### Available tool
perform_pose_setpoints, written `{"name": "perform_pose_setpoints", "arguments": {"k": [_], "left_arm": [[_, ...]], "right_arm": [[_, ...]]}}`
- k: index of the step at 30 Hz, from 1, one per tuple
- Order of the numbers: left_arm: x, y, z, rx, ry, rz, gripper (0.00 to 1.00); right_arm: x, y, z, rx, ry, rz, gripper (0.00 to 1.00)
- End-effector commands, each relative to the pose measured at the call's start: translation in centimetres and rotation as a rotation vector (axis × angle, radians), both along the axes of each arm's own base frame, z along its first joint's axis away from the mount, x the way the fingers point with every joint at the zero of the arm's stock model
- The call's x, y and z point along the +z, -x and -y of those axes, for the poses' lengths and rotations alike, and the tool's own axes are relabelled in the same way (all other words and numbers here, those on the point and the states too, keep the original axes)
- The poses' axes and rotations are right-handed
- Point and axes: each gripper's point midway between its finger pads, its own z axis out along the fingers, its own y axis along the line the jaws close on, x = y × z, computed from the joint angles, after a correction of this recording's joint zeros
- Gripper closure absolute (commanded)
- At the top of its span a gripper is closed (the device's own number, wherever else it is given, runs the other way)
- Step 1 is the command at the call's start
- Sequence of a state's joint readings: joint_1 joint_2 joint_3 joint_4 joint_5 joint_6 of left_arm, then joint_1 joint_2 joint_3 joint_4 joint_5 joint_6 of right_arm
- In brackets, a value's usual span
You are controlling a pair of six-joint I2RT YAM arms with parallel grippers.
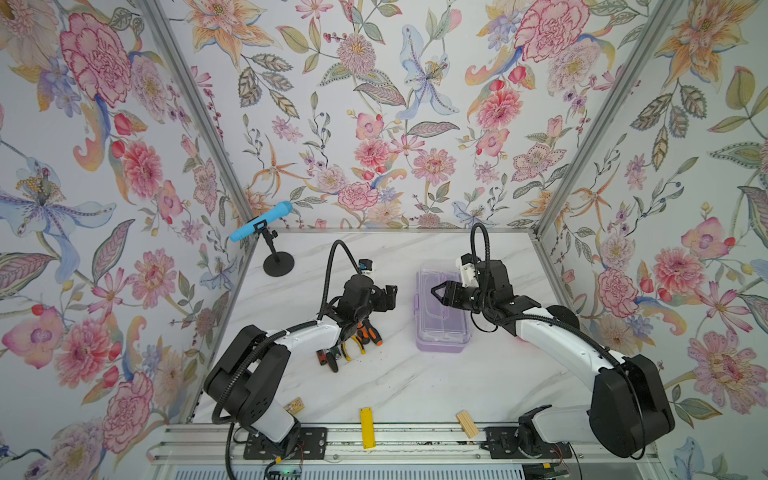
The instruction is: Pack the tool kit
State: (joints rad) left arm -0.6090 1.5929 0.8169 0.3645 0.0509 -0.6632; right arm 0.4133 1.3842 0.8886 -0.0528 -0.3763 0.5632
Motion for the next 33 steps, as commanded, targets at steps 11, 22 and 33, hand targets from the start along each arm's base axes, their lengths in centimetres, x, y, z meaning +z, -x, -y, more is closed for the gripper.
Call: {"name": "perform_pose_setpoints", "arguments": {"k": [11, 22, 33], "left_arm": [[1.0, 0.1, 1.7, -0.056, 0.053, 0.027, 0.16], [3.6, 1.3, 3.7, -0.178, 0.128, 0.043, 0.14], [5.1, 3.0, 3.4, -0.174, 0.277, 0.042, 0.13]], "right_arm": [[-0.3, -0.5, -1.8, 0.065, -0.167, -0.021, 0.62], [1.4, -0.8, -1.6, 0.14, -0.323, 0.012, 1.0], [-0.1, -1.9, 0.3, 0.049, -0.331, -0.044, 1.0]]}}
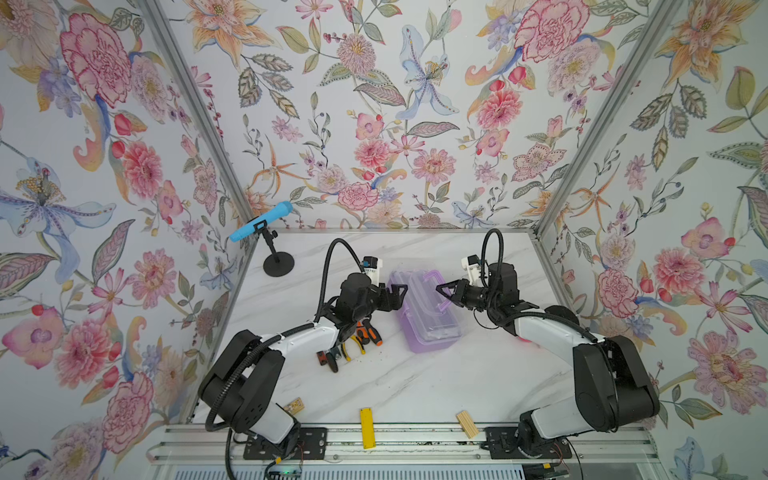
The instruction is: Pack the tool kit
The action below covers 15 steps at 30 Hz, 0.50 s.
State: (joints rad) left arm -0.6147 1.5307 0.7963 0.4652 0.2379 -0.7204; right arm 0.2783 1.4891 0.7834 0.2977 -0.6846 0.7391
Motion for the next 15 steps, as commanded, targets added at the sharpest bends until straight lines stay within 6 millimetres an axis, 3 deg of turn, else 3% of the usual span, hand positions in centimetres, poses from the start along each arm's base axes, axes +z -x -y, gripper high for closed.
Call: {"name": "perform_pose_setpoints", "arguments": {"k": [1, 9, 14, 15], "left_arm": [[1.0, 1.3, 0.4, -0.022, 0.119, -0.011, 0.13], [0.8, 3.5, 0.5, -0.05, 0.366, -0.091, 0.13], [0.1, 4.0, 0.8, -0.068, 0.439, -0.131, 0.14], [-0.8, 4.0, 1.0, -0.068, 0.446, -0.153, 0.14]], "right_arm": [[0.3, -0.3, 0.1, -0.005, -0.038, 0.003, 1.0], [-0.4, -0.7, 1.2, -0.035, -0.057, -0.019, 1.0], [-0.2, -0.9, 1.6, -0.042, -0.039, -0.016, 1.0], [-0.3, -0.9, 1.6, -0.043, -0.038, -0.019, 1.0]]}}
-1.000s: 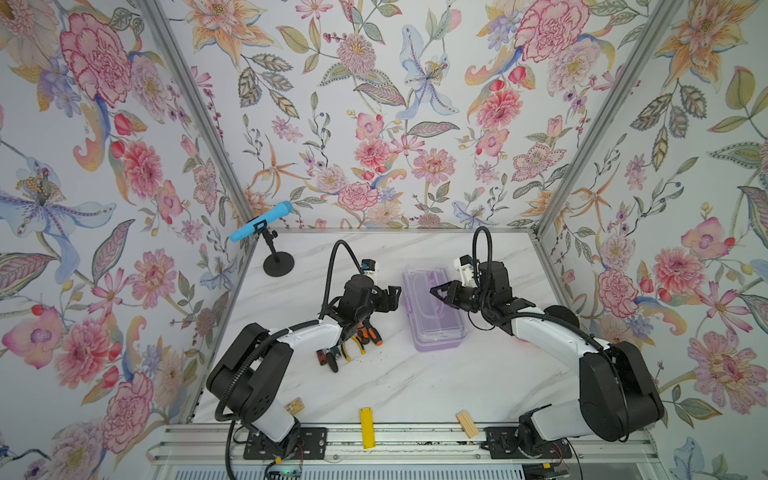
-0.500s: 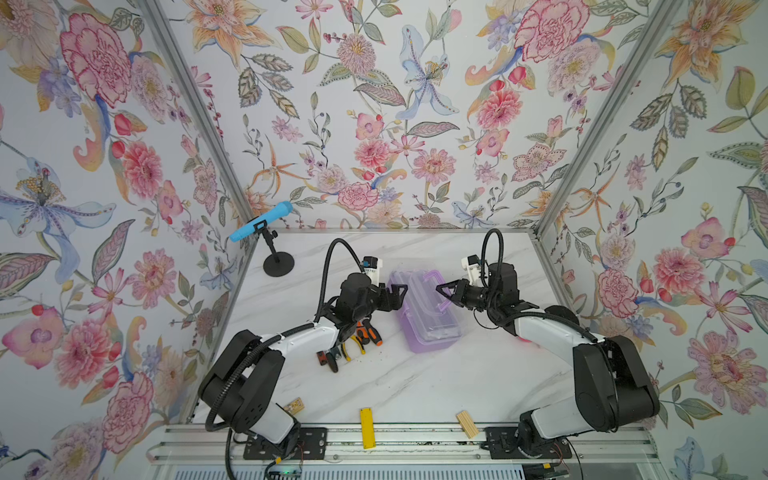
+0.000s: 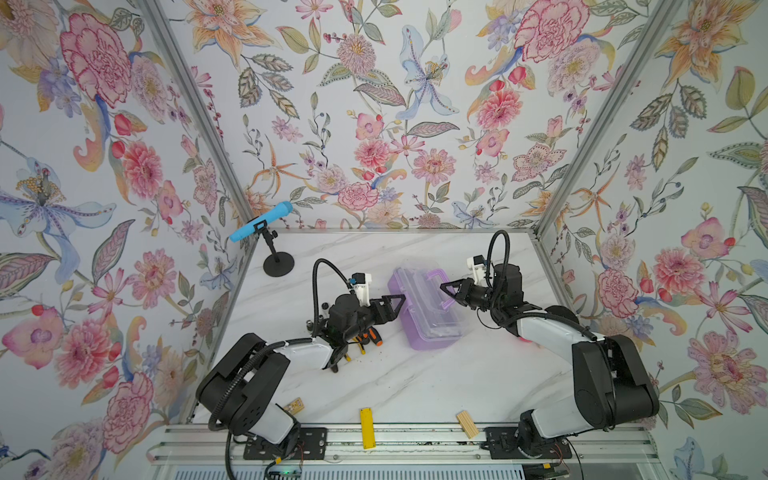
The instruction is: Pack the tool kit
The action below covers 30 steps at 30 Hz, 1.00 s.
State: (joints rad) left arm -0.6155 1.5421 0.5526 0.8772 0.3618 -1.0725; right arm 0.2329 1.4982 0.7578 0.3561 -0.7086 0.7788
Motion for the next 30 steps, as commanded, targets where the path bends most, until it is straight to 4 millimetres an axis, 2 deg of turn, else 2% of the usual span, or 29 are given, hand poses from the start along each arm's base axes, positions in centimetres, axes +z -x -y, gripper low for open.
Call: {"name": "perform_pose_setpoints", "arguments": {"k": [1, 9, 16, 30], "left_arm": [[0.6, 0.4, 1.1, -0.041, 0.114, -0.011, 0.14], [-0.6, 0.2, 1.9, -0.065, 0.179, -0.049, 0.15], [-0.3, 0.0, 2.6, -0.089, 0.211, -0.045, 0.15], [-1.6, 0.5, 3.4, -0.117, 0.175, -0.072, 0.16]], "right_arm": [[-0.1, -0.2, 0.2, -0.005, -0.001, -0.007, 1.0], [-0.5, -0.2, 0.3, -0.011, 0.0, -0.019, 1.0], [-0.6, -0.2, 0.3, -0.011, -0.002, -0.023, 1.0], [-0.8, -0.1, 0.0, -0.014, 0.006, -0.025, 1.0]]}}
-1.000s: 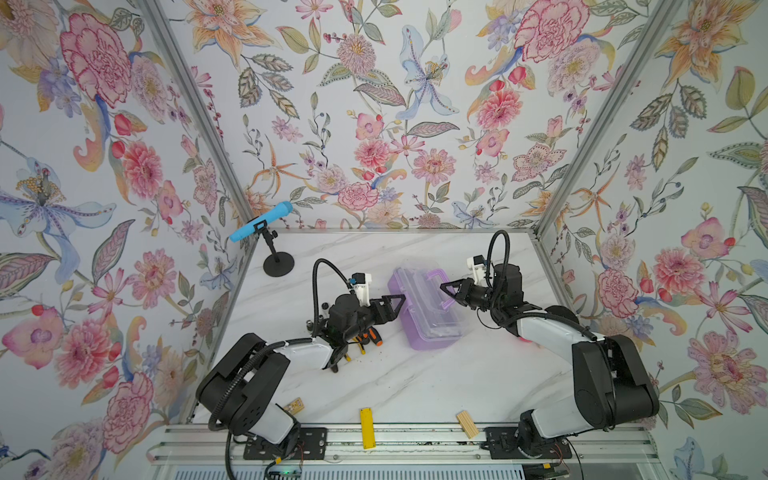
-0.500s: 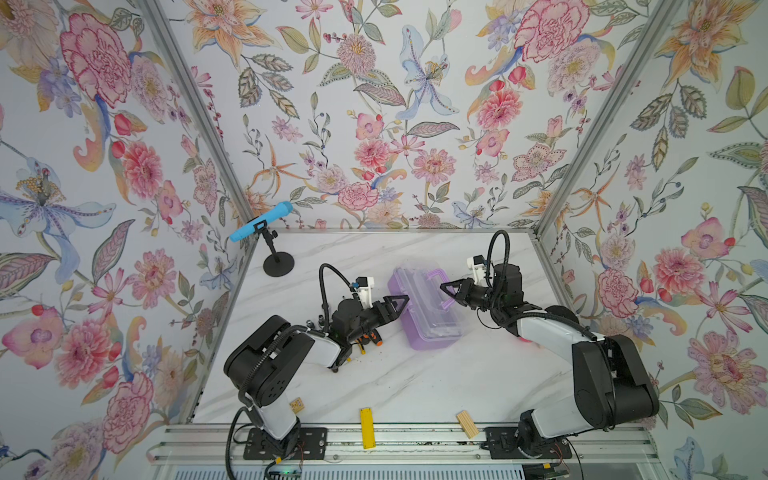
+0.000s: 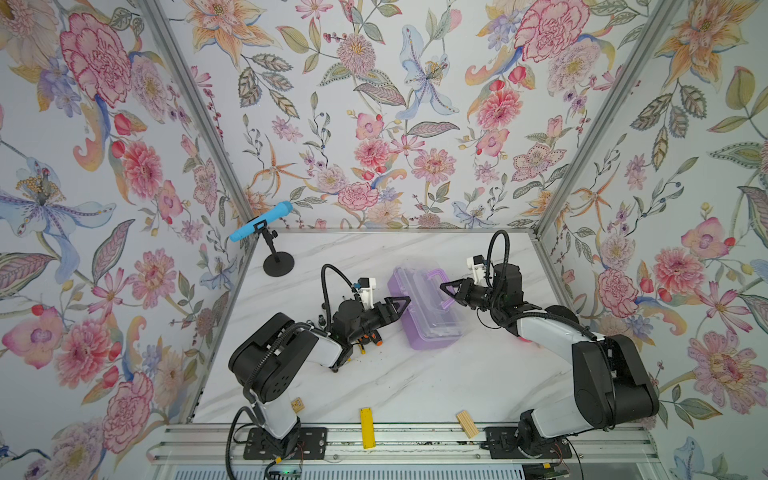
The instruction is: Pack the tool kit
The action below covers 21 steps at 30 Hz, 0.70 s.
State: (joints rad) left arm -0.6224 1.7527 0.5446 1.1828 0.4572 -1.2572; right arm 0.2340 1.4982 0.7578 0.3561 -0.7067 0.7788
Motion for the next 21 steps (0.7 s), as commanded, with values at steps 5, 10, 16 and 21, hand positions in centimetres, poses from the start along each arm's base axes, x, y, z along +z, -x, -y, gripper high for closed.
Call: {"name": "perform_pose_setpoints", "arguments": {"k": [5, 10, 16, 21], "left_arm": [[-0.4, 0.5, 1.1, -0.039, 0.005, -0.002, 0.16], [-0.2, 0.7, 1.1, -0.044, 0.023, -0.002, 0.16], [4.4, 1.3, 1.2, -0.107, 0.293, 0.035, 0.17], [8.0, 1.5, 1.3, -0.18, 0.441, 0.071, 0.21]], "right_arm": [[-0.8, -0.1, -0.1, -0.013, 0.012, -0.023, 1.0], [-0.8, 0.0, -0.3, -0.004, 0.014, -0.024, 1.0], [-1.1, 0.0, -0.4, -0.008, 0.037, -0.026, 1.0], [-0.9, 0.0, -0.1, -0.018, 0.072, -0.011, 1.0]]}}
